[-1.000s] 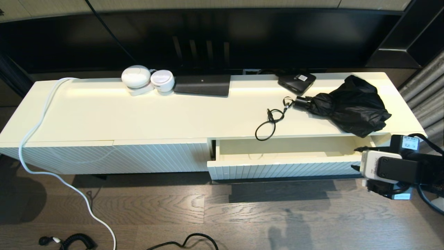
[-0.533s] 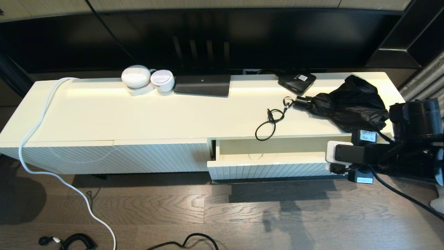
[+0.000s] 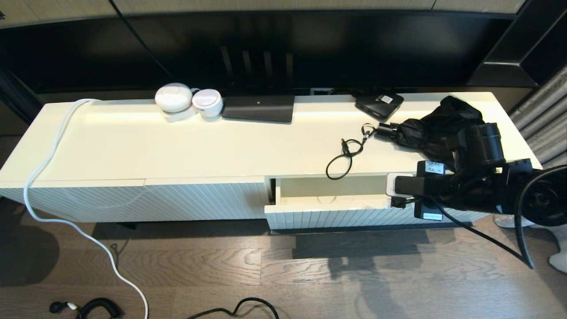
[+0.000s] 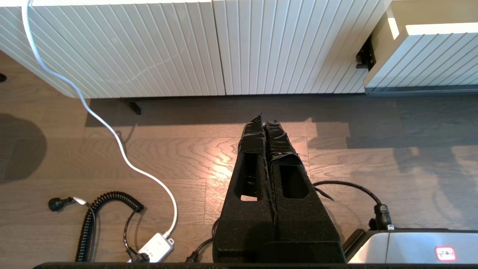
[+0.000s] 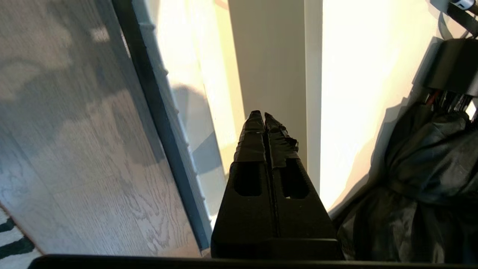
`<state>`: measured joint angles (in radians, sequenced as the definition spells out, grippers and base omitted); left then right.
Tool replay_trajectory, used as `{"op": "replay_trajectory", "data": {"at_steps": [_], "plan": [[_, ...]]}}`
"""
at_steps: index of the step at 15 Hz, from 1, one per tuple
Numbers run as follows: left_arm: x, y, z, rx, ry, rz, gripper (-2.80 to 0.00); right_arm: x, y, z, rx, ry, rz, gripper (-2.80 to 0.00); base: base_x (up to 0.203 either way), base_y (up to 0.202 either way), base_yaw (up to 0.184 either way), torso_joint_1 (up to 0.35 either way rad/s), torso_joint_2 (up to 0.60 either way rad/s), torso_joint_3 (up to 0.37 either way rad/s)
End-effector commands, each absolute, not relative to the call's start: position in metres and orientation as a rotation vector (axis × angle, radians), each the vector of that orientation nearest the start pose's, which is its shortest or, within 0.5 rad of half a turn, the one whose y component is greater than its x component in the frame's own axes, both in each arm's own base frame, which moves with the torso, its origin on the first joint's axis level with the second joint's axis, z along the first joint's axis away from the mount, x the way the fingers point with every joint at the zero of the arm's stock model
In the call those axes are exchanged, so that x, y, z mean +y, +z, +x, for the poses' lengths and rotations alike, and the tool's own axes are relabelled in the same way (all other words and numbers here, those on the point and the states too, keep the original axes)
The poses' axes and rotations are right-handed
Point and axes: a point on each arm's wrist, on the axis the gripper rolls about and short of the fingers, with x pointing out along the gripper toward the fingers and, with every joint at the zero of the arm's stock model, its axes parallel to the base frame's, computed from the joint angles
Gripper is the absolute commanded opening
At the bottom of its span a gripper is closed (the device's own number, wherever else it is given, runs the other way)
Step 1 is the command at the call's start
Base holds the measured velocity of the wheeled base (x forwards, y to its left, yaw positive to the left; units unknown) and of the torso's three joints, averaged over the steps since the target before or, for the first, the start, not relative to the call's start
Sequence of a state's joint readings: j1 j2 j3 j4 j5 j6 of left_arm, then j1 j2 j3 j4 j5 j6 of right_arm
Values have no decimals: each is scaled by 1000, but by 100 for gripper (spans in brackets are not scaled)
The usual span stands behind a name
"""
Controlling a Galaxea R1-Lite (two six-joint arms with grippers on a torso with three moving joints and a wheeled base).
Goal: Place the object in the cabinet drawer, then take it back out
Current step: Open the drawer
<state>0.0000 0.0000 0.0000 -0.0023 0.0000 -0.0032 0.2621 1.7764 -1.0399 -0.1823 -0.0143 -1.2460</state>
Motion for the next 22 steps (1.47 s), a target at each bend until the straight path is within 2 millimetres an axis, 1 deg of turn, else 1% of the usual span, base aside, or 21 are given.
{"op": "replay_trajectory", "data": {"at_steps": [1, 6, 15, 22], "plan": [[0, 75, -23, -2, 0, -3, -280, 89, 166, 331, 351, 574, -1291, -280, 0, 0, 0, 0, 0, 0], [0, 75, -23, -2, 0, -3, -280, 96, 162, 351, 321, 543, -1297, -280, 0, 0, 0, 0, 0, 0], [0, 76, -23, -3, 0, -3, -280, 100, 152, 372, 273, 503, -1303, -280, 0, 0, 0, 0, 0, 0], [0, 76, -23, -2, 1, -3, -280, 98, 152, 371, 276, 521, -1363, -280, 0, 0, 0, 0, 0, 0]]}}
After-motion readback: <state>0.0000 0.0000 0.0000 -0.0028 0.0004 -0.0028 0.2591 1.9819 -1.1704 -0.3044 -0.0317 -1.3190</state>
